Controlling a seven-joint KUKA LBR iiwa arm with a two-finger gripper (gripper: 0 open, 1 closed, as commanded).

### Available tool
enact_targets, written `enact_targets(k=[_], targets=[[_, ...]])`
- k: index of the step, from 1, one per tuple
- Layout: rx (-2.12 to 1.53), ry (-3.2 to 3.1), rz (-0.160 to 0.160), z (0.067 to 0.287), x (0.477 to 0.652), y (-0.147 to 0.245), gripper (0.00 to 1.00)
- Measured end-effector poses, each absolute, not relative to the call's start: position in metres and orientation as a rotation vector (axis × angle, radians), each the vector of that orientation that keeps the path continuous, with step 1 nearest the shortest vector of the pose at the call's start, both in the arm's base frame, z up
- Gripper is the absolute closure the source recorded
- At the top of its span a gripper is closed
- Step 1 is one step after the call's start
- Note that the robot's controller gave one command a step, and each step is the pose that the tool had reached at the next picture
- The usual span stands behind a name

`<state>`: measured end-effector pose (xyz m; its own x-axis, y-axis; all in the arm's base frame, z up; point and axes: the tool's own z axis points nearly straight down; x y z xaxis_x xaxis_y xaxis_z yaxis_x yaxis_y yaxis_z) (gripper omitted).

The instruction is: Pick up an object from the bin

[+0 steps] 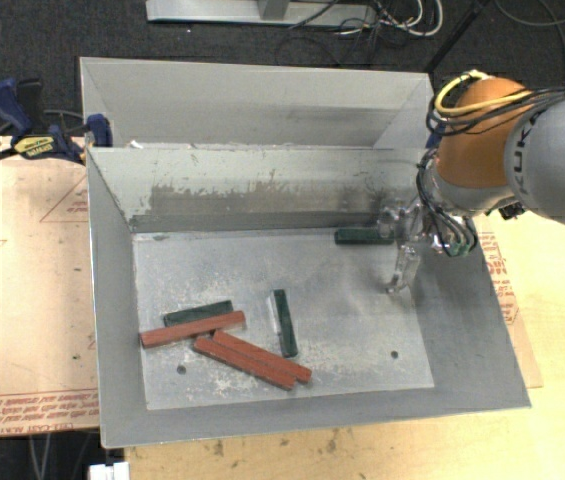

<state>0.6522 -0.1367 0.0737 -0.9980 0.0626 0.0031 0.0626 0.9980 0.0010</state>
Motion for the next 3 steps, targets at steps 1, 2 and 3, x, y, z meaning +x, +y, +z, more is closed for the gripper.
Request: enact_targets(k=[1, 2, 3], targets=[[-0.596, -3.086, -0.003, 0.082, 0.647, -0.115, 0.0], [-0.667, -3.074, -0.003, 0.084, 0.655, -0.099, 0.0], [-0.808, -3.031, -0.002, 0.072, 0.657, -0.104, 0.0]])
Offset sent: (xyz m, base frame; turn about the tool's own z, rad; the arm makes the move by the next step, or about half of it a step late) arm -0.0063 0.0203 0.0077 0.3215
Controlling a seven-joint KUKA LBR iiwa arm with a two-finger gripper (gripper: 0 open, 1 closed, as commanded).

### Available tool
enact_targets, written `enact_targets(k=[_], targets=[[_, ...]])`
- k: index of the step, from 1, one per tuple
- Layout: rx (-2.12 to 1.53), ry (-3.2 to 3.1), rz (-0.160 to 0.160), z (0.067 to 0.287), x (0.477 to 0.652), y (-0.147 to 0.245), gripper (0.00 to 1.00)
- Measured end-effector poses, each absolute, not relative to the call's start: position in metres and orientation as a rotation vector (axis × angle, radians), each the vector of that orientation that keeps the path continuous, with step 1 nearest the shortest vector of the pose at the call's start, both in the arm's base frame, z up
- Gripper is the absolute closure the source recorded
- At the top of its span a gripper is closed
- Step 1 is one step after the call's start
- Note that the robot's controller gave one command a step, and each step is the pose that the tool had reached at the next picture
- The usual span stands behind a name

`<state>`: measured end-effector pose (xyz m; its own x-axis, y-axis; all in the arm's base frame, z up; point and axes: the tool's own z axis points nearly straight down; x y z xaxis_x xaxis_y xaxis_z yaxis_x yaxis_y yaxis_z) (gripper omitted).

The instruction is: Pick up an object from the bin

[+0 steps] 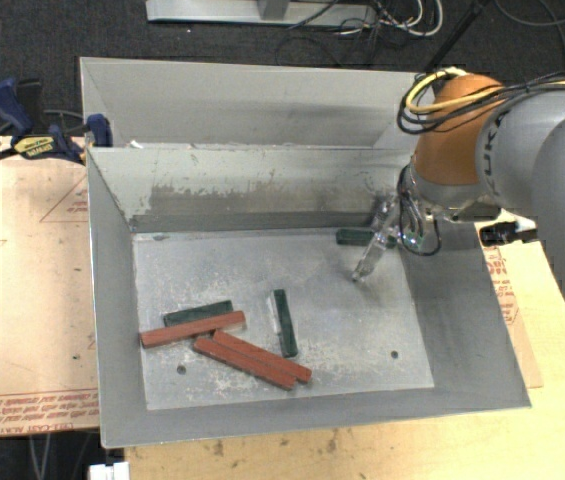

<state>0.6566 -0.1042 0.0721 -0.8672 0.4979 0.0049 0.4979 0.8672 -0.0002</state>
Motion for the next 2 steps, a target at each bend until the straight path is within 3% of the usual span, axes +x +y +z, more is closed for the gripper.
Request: enact_targets(k=[1, 2], targets=[[-0.81, -3.04, 0.0, 0.073, 0.658, -0.105, 1.0], [-0.842, -3.038, -0.005, 0.234, 0.653, -0.073, 1.0]])
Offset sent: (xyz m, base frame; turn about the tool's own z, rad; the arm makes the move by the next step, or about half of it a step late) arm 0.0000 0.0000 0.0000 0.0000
